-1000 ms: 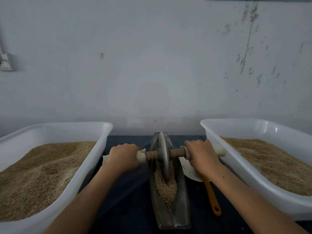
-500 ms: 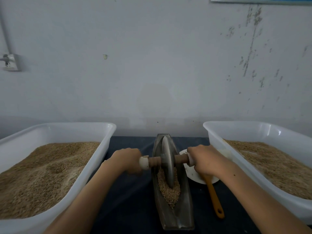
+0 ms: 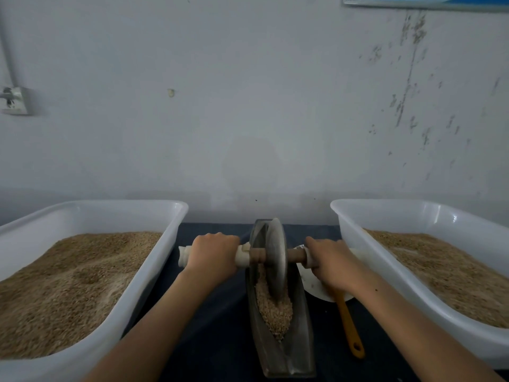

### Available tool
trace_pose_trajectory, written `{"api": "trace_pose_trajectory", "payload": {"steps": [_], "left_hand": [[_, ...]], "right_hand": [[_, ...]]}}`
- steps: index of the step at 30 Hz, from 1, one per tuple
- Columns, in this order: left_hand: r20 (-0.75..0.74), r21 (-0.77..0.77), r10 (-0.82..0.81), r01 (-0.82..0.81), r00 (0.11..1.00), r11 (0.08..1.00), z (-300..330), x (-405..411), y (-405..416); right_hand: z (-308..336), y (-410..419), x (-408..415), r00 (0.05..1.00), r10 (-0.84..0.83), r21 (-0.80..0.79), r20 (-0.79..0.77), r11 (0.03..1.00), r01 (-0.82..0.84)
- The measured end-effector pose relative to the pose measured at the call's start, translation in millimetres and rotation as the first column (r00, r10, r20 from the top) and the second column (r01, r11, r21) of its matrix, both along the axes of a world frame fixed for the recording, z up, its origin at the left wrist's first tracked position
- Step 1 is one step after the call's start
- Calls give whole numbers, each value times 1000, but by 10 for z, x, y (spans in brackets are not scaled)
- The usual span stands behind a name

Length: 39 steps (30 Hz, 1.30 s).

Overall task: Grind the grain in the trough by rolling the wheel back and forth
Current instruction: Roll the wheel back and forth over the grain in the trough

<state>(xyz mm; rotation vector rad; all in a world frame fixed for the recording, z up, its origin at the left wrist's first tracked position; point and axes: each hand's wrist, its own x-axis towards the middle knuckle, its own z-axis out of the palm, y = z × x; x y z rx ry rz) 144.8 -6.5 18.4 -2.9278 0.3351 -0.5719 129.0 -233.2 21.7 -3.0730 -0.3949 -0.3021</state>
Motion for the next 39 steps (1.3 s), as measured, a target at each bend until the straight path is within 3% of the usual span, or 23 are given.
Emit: {"api": "trace_pose_trajectory", "payload": {"steps": [5,9,13,17,19,23,30,34,39], "left_hand": [[-190,30,-18,25,982,999,74,-19,18],[-197,71,-4,18,980,997,87,-23,3],[-176,15,-5,7,984,1000,57,-5,9],[-64,-56,5,-9,998,998,-17,-11,2],[-16,-78,17,-18,1000,997,-45,-16,-9],[-37,-59,-7,5,999,998,-29,-1,4],[-325,-39,-31,20,945,999,64,0,54],[-328,-55,-21,3,944,998,47,-7,51],[-101,-77,-10,2,995,997,14,-16,-24]], "right_hand": [[140,-18,-38,953,-26,-16,-302,1000,23],[168,-52,-43,934,2,25,-356,1000,8],[124,-25,-17,965,6,-21,-263,1000,-12],[-6,24,22,996,74,-83,50,994,-70],[-54,31,43,989,80,-82,123,994,-70],[-18,22,17,995,78,-45,55,996,-76],[184,26,-57,963,47,-87,-266,994,-73],[169,30,-48,973,78,-93,-217,991,-100],[-1,37,21,995,95,-75,-5,993,-95]]}}
